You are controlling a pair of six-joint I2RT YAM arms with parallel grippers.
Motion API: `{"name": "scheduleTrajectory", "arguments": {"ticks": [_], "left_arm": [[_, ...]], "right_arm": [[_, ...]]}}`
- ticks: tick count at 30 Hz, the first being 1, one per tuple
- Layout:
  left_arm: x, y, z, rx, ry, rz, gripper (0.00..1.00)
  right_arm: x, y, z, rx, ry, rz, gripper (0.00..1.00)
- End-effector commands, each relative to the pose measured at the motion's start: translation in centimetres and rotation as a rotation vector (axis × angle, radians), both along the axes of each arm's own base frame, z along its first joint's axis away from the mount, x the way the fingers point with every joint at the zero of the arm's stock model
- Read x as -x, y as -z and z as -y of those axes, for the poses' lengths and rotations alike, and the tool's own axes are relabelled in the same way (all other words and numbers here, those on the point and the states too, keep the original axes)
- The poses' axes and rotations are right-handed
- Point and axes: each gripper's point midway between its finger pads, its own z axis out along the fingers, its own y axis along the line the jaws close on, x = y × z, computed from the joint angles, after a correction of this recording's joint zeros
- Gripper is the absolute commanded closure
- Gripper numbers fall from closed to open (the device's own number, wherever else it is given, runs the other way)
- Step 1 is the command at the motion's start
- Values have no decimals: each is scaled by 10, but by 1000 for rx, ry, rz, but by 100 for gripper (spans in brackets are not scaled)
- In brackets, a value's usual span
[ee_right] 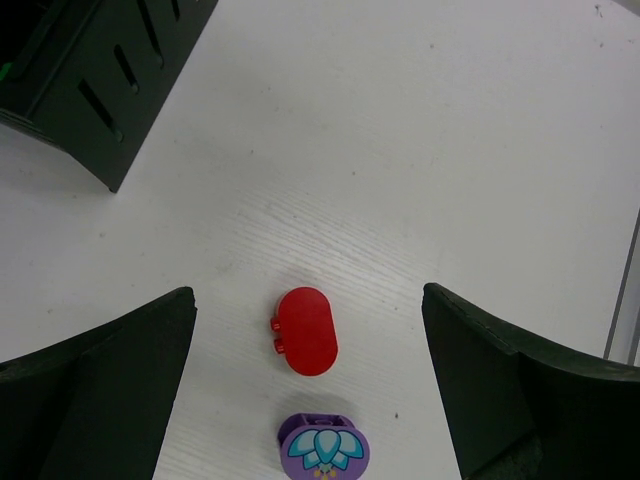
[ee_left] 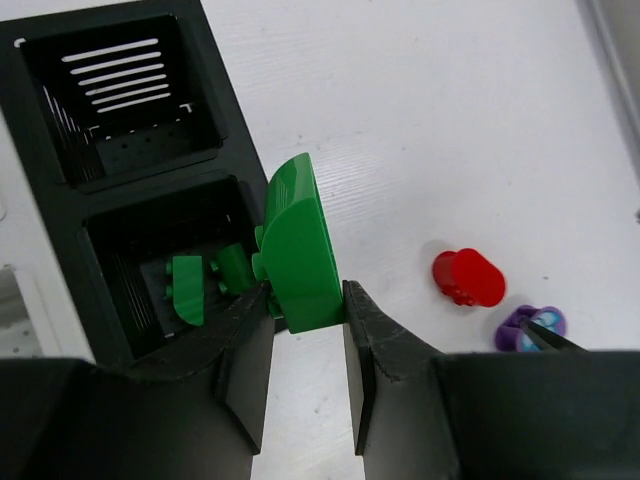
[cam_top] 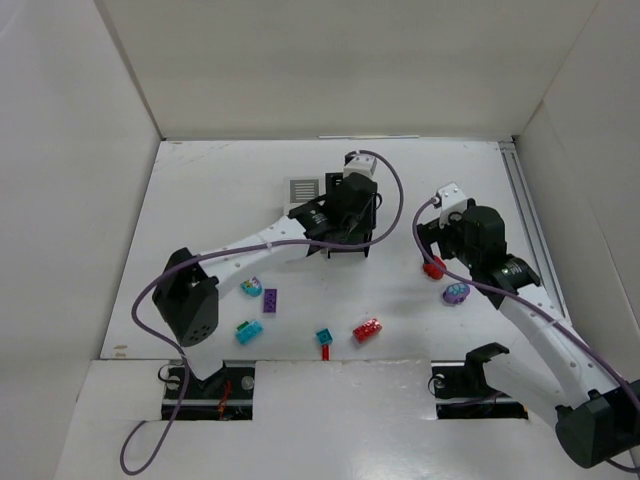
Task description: Sort the legos into containers by color
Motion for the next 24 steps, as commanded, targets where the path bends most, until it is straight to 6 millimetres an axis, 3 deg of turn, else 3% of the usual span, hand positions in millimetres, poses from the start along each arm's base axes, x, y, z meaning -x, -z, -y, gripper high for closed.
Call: {"name": "scheduleTrajectory", "arguments": {"ticks": [1, 5, 7, 9, 15, 18, 21, 24], "left_arm": [[-16, -28, 4, 10, 22, 89, 100], [-30, -27, -2, 40, -4, 77, 100], [-27, -14, -5, 27, -8, 55, 100], [-31, -21, -9, 40, -18, 67, 97], [-29, 6, -12, 0, -40, 5, 91], [-28, 8, -13, -1, -45, -6, 91], [-22, 14, -21, -16, -63, -30, 80], [-17, 25, -29, -33, -80, -52, 76]], "right_arm": [[5, -1, 5, 24, -10, -1, 1], [10, 3, 3, 17, -28, -12, 1], [11, 8, 6, 20, -20, -24, 1], [11, 8, 4, 16, -27, -26, 1], [10, 9, -1, 34, -77, -20, 1], [10, 9, -1, 34, -78, -20, 1], [10, 11, 3, 56, -66, -23, 1], [13, 14, 4, 61, -67, -42, 1]]}}
